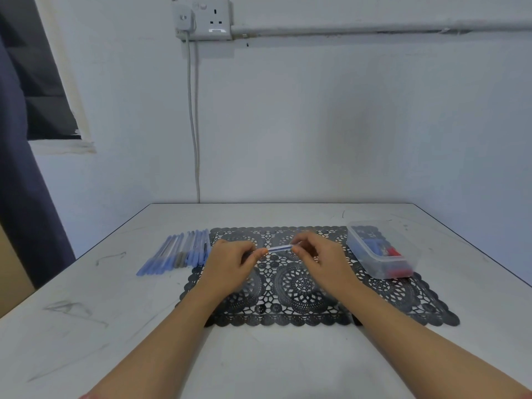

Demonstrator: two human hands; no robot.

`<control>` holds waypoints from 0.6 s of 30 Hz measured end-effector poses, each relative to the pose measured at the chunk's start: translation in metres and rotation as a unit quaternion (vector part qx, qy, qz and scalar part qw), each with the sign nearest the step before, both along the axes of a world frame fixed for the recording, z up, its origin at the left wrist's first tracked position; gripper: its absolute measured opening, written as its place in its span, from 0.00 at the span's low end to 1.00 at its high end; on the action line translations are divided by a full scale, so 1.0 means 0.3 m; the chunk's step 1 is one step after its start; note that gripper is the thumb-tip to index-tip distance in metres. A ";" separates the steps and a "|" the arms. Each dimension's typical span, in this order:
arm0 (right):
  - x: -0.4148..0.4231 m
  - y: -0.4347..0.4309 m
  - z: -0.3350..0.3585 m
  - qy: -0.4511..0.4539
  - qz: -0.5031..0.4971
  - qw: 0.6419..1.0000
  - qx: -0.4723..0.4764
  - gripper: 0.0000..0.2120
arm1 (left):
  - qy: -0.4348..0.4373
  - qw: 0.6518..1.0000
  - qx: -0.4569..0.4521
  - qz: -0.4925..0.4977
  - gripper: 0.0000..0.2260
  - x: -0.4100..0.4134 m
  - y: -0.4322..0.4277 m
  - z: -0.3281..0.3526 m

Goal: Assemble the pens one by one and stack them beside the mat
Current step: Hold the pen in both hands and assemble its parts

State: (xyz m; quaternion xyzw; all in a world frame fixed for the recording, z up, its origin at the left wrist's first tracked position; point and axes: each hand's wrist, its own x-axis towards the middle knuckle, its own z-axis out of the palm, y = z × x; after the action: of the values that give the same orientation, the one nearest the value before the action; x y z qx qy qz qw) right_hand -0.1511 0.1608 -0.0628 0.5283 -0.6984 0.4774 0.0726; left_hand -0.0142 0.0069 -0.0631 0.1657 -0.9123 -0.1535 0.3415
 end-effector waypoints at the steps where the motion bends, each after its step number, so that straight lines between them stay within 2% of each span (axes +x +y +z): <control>1: -0.003 -0.001 -0.003 0.023 -0.005 1.000 0.011 0.04 | -0.001 1.000 0.001 -0.004 0.21 0.001 0.002 0.000; 3: -0.005 -0.002 -0.007 0.051 -0.011 0.999 0.015 0.07 | -0.005 1.000 0.008 -0.017 0.22 0.002 0.006 -0.001; 7: -0.003 0.002 -0.006 0.031 -0.018 0.999 0.012 0.14 | 0.005 0.999 0.014 -0.032 0.21 -0.004 0.004 -0.006; 12: -0.005 -0.002 -0.013 0.093 -0.014 0.995 0.043 0.08 | 0.010 0.999 0.014 -0.029 0.22 -0.002 -0.005 -0.010; 18: -0.017 -0.003 -0.015 0.105 -0.040 0.993 0.030 0.12 | -0.008 0.999 -0.008 -0.045 0.16 -0.005 -0.001 -0.017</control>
State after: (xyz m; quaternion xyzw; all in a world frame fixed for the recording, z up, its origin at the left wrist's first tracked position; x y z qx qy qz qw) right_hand -0.1562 0.1600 -0.0674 0.5496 -0.7213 0.3944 0.1486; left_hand -0.0156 0.0066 -0.0681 0.1233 -0.9227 -0.1602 0.3282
